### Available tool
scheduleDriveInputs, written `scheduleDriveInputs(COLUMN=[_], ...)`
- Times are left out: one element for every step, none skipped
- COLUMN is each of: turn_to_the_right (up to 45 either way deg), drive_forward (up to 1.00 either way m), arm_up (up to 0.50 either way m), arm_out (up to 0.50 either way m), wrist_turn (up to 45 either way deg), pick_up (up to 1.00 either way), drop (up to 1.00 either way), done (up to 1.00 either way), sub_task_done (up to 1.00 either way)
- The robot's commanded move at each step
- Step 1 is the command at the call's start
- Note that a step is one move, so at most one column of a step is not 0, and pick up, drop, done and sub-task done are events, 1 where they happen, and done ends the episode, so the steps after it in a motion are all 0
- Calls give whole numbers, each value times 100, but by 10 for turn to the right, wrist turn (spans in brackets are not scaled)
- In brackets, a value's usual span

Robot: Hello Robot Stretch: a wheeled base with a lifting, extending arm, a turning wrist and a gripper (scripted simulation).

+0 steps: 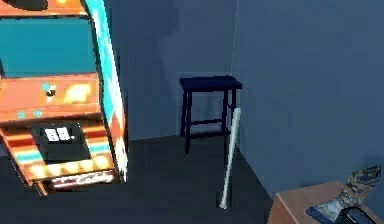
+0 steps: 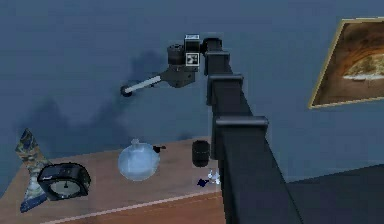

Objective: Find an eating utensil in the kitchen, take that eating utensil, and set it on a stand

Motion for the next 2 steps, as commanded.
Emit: scheduleDriveInputs(turn_to_the_right=[0,0], drive_forward=[0,0], arm_up=[0,0], arm_out=[-8,0], wrist_turn=[0,0], pick_up=[0,0], drop=[0,0], done=[0,100], sub_task_done=[0,0])
